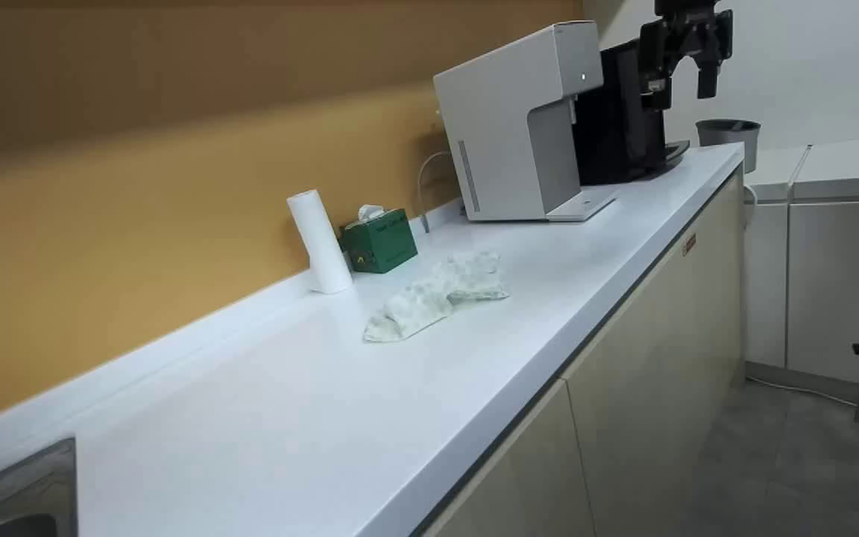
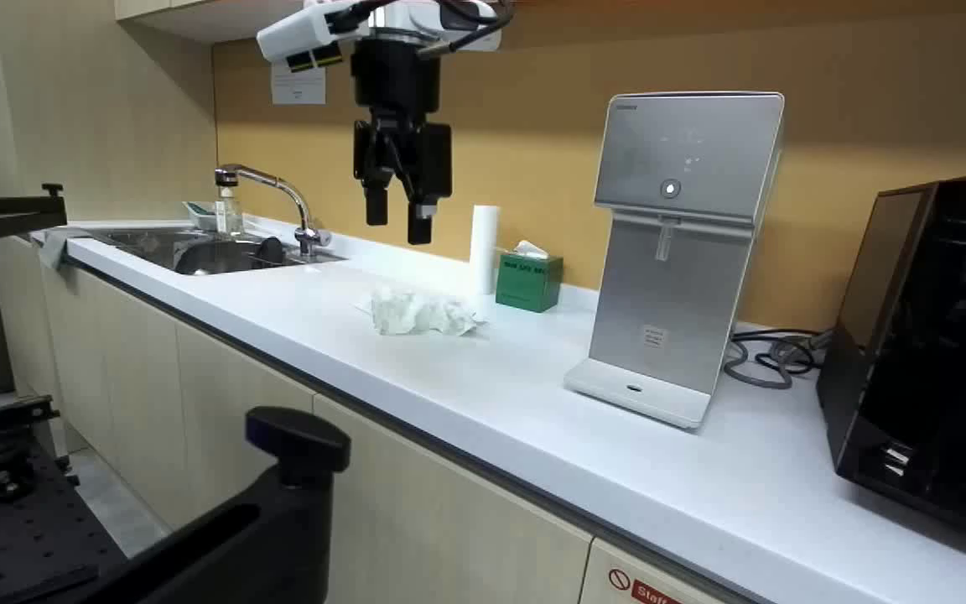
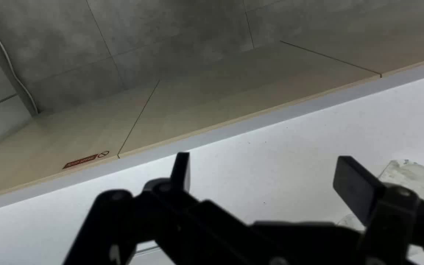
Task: Use the towel to wipe the table
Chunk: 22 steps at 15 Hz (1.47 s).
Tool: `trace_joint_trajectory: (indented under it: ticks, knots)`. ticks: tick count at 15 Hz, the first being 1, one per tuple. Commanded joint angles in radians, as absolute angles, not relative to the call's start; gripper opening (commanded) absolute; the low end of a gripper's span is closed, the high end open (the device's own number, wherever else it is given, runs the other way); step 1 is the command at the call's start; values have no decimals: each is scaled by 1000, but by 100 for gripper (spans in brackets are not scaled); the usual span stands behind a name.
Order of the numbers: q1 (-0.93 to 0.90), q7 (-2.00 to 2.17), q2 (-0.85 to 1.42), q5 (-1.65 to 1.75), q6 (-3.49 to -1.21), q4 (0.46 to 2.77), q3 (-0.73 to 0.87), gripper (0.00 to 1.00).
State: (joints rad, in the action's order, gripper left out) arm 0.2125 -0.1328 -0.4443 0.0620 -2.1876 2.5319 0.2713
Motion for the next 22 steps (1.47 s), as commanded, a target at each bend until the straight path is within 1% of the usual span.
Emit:
trace_joint_trajectory:
  ticks: [1,13,18,22]
  knots:
    - [221,-136,-443,57,-2186,2531,263,100]
    - [222,-137,-443,57,-2186,2531,263,100]
    - [184,-137,-372,54,-2238,2516,223,100]
    - [113,-147,-263,35,-2306,2491,164,100]
